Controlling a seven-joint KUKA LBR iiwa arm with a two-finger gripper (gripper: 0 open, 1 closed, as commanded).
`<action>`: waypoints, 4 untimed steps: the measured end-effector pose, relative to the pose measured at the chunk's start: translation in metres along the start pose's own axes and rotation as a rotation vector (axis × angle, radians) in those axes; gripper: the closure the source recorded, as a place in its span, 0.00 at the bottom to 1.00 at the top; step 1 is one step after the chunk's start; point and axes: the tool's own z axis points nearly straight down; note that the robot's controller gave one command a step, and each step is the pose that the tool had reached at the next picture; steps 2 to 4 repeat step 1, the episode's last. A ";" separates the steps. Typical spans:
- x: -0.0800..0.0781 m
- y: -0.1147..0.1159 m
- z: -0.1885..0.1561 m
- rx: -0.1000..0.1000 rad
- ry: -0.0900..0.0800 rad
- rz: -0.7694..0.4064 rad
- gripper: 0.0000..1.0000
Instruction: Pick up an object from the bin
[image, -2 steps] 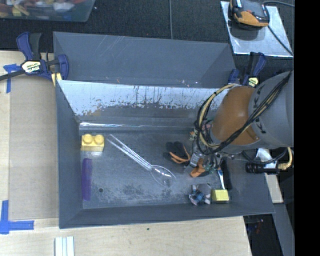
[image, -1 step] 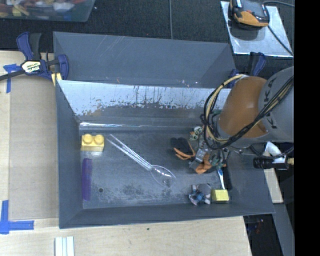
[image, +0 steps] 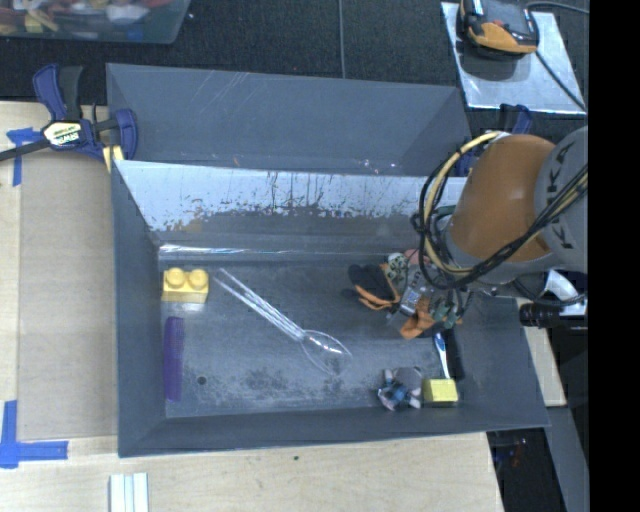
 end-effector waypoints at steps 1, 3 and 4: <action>0.000 0.000 -0.017 -0.001 -0.002 0.000 1.00; 0.000 0.000 -0.017 -0.001 -0.002 0.000 1.00; 0.000 0.000 -0.017 -0.001 -0.002 0.000 1.00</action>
Offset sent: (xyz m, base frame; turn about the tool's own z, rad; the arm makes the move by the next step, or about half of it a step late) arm 0.0003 0.0001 0.0352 -0.0003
